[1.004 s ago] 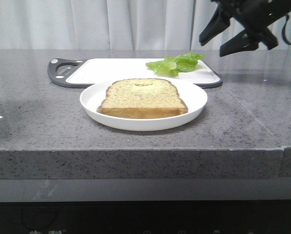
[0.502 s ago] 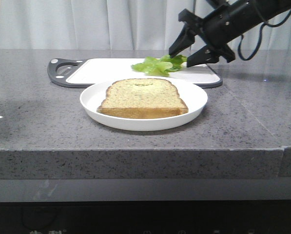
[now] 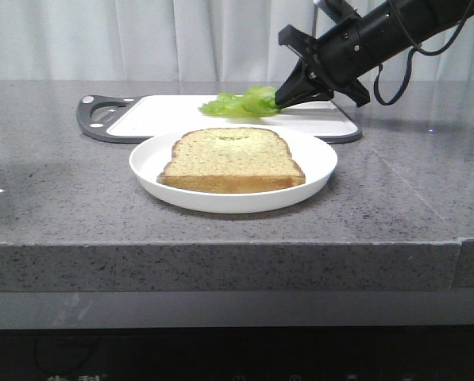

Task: Left arm grabs bread, right arm adds lettuce
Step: 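Reach the right gripper to the lettuce leaf and grasp it, then carry the lettuce with the right gripper and lay it on the bread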

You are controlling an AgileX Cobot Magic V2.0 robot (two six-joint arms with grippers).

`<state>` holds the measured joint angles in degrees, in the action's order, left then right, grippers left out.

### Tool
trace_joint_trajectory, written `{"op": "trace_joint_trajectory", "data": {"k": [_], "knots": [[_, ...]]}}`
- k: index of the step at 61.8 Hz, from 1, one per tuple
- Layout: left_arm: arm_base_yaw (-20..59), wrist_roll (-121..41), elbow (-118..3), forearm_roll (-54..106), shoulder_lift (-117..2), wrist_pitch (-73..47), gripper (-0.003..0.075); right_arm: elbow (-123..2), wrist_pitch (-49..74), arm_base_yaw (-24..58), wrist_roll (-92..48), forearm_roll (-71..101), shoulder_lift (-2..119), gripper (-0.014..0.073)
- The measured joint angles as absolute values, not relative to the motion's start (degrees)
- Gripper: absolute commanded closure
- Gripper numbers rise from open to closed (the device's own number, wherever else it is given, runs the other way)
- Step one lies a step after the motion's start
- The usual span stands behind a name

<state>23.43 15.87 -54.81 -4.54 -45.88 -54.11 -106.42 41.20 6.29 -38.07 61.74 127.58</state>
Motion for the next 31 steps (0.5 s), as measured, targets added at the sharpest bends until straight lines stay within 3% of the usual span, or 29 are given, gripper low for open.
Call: {"op": "trace_joint_trajectory", "data": {"k": [4, 31], "knots": [[23.4, 15.9, -54.8, -4.6, -45.9, -54.1, 0.0741, -106.4, 41.2, 6.3, -38.6, 62.9, 127.6, 0.0714], [23.4, 15.9, -54.8, -5.2, -45.9, -54.1, 0.0741, -106.4, 46.1, 6.3, -40.9, 68.3, 122.4, 0.071]]}}
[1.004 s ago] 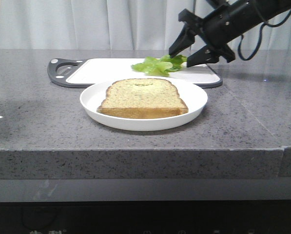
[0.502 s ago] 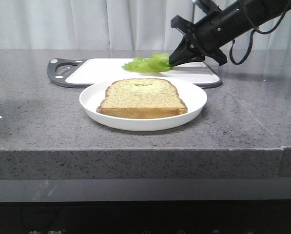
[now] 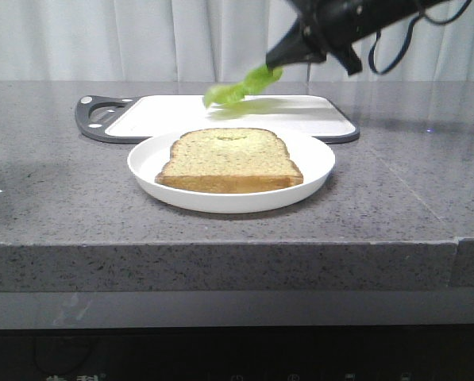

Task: Left arm grabs bread, right arm adds lettuce
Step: 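Carry the lettuce with the right gripper and lay it on the bread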

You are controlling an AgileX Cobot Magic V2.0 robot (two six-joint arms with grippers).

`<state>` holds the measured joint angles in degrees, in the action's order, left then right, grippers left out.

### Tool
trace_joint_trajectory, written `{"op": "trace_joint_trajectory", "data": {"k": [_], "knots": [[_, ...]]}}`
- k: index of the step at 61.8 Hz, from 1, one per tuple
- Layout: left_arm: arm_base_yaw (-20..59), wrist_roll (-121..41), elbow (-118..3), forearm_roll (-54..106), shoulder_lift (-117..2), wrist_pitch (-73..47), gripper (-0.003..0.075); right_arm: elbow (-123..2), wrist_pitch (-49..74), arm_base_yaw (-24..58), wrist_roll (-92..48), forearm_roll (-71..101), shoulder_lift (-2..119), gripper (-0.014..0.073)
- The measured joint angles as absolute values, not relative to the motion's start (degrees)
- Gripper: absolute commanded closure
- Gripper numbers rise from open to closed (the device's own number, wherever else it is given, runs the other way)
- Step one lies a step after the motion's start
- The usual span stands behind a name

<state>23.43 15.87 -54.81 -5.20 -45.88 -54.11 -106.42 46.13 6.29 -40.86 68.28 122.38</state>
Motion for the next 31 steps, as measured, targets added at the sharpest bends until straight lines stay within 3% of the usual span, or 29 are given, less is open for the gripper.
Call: {"op": "trace_joint_trajectory", "data": {"k": [31], "knots": [[23.4, 15.9, -54.8, -5.4, -45.9, -54.1, 0.0741, -101.9, 66.9, 6.3, -46.0, 68.4, 105.7, 0.071]]}}
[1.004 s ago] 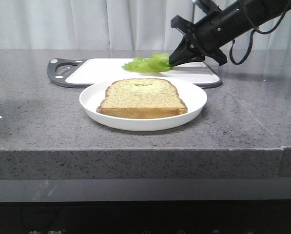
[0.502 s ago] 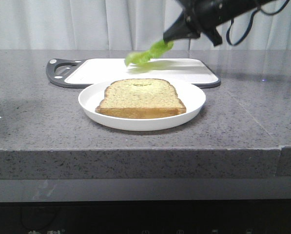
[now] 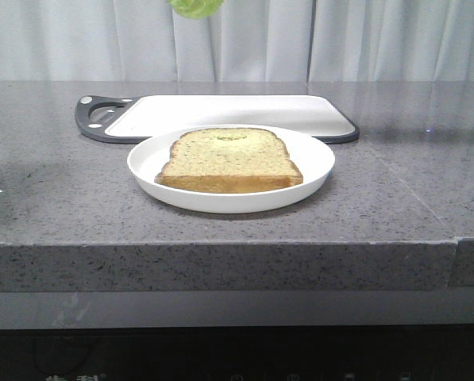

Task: Left arm grabs bread, right arm adds lettuce
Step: 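Carry the lettuce with the right gripper and lay it on the bread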

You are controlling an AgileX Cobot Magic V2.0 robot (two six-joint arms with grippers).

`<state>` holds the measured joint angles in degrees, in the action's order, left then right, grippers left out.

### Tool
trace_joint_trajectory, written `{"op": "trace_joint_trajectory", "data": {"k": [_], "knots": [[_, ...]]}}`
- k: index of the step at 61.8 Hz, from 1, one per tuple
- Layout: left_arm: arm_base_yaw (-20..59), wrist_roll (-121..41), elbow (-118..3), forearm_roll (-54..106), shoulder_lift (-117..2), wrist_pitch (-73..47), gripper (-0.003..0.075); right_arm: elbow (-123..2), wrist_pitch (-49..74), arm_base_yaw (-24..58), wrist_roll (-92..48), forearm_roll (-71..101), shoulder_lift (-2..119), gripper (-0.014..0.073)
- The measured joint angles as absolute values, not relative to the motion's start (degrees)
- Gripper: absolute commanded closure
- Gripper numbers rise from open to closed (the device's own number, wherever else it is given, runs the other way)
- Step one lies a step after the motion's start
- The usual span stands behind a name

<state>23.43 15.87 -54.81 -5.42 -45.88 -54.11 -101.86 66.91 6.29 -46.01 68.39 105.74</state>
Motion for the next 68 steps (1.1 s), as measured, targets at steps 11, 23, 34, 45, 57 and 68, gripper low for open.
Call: {"op": "trace_joint_trajectory", "data": {"k": [11, 23, 34, 45, 57, 68], "knots": [[23.4, 15.9, -54.8, -5.4, -45.9, -54.1, 0.0741, -88.7, 67.0, 6.3, -54.9, 72.0, 100.0, 0.071], [23.4, 15.9, -54.8, -5.4, -45.9, -54.1, 0.0741, -75.3, 68.2, 6.3, -70.3, 79.6, 96.9, 0.071], [23.4, 15.9, -54.8, -5.4, -45.9, -54.1, 0.0741, -69.1, 68.2, 6.3, -79.7, 81.1, 96.8, 0.071], [23.4, 15.9, -54.8, -5.4, -45.9, -54.1, 0.0741, -67.2, 68.1, 6.3, -83.1, 81.7, 98.3, 0.071], [23.4, 15.9, -54.8, -5.5, -45.9, -54.3, 0.0741, -67.2, 67.8, 6.3, -83.3, 81.9, 101.9, 0.071], [23.4, 15.9, -54.8, -5.5, -45.9, -55.5, 0.0741, -67.2, 67.7, 6.3, -82.4, 78.8, 103.0, 0.0643]]}}
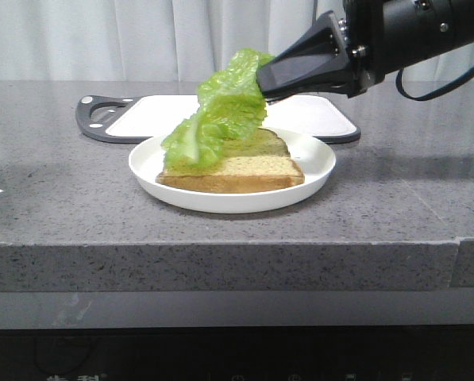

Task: Left arm grabs bread, right arm adds lettuce
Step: 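Carry the lettuce with the right gripper and lay it on the bread, then open the right gripper and withdraw it from the plate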

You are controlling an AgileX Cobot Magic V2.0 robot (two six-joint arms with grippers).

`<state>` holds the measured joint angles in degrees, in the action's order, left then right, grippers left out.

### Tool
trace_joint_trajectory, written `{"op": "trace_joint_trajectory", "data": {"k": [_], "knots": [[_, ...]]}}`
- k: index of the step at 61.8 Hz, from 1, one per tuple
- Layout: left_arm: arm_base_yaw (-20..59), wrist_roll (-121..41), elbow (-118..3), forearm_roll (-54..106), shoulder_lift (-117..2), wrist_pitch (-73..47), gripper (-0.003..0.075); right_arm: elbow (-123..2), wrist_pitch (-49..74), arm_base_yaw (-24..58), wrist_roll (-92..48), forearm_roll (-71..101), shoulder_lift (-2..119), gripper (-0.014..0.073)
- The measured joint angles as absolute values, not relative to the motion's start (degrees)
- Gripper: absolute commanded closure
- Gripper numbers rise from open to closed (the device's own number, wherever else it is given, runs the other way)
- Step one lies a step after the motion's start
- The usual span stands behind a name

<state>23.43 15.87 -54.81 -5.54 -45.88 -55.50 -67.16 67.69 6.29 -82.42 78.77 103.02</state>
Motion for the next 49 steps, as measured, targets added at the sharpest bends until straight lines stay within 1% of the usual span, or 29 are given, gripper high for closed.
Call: {"op": "trace_joint_trajectory", "data": {"k": [8, 16, 18, 22, 29, 36, 49], "knots": [[23.4, 15.9, -54.8, -5.5, -45.9, -55.6, 0.0741, -67.2, 67.7, 6.3, -79.8, 75.5, 103.0, 0.0452], [23.4, 15.9, -54.8, -5.5, -45.9, -55.7, 0.0741, -67.2, 67.0, 6.3, -76.3, 72.7, 103.0, 0.0226], [23.4, 15.9, -54.8, -5.5, -45.9, -55.7, 0.0741, -67.2, 66.4, 6.3, -75.4, 72.4, 103.0, 0.0182], [23.4, 15.9, -54.8, -5.5, -45.9, -55.7, 0.0741, -67.2, 65.1, 6.3, -73.5, 71.2, 102.9, 0.0132], [23.4, 15.9, -54.8, -5.5, -45.9, -55.7, 0.0741, -67.2, 62.3, 6.3, -69.2, 66.4, 100.7, 0.0134], [23.4, 15.9, -54.8, -5.5, -45.9, -55.7, 0.0741, -67.2, 59.1, 6.3, -62.9, 59.7, 95.8, 0.0134], [23.4, 15.9, -54.8, -4.6, -45.9, -55.6, 0.0741, -67.2, 56.7, 6.3, -43.8, 46.0, 84.1, 0.0136]]}}
